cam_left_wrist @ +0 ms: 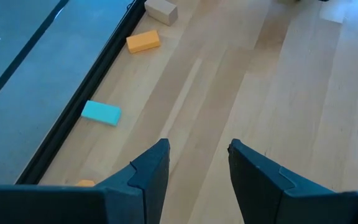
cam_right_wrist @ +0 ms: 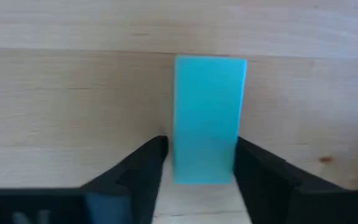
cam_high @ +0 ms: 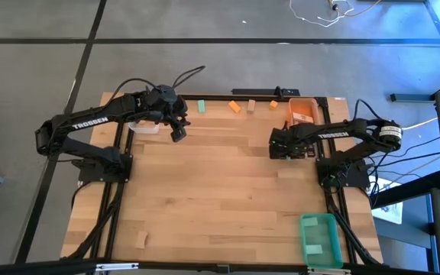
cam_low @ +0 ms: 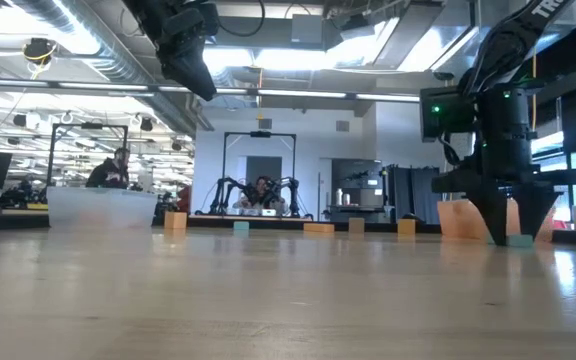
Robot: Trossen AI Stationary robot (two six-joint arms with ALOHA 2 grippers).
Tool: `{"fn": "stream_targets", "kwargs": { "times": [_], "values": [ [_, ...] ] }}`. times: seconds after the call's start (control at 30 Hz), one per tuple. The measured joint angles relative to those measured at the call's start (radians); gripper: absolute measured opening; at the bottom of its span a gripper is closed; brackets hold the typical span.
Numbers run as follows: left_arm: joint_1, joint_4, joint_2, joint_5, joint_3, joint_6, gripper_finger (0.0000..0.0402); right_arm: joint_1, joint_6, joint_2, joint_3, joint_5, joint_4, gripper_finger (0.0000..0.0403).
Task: Sort & place blocks by color
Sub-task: Put the blue block into the green bin
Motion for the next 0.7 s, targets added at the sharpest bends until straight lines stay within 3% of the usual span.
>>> {"fn": "stream_targets", "kwargs": {
  "times": [0.1, 0.47, 0.7],
  "values": [
    [0.000, 0.000, 0.000, 0.000, 0.000, 0.000, 0.0153, 0.000, -0.006, 0.000, 0.007, 0.005, -0.004, 0.0128],
    [0.000, -0.001, 0.000, 0.004, 0.000, 0.006, 0.0153, 0.009, -0.200, 0.008, 0.147, -0.029, -0.095, 0.0126],
    [0.000, -0.006, 0.000, 0.114, 0.000, 0.108, 0.0153, 0.090, -0.315, 0.006, 0.313, -0.118, -0.199, 0.0126]
  ]
}}
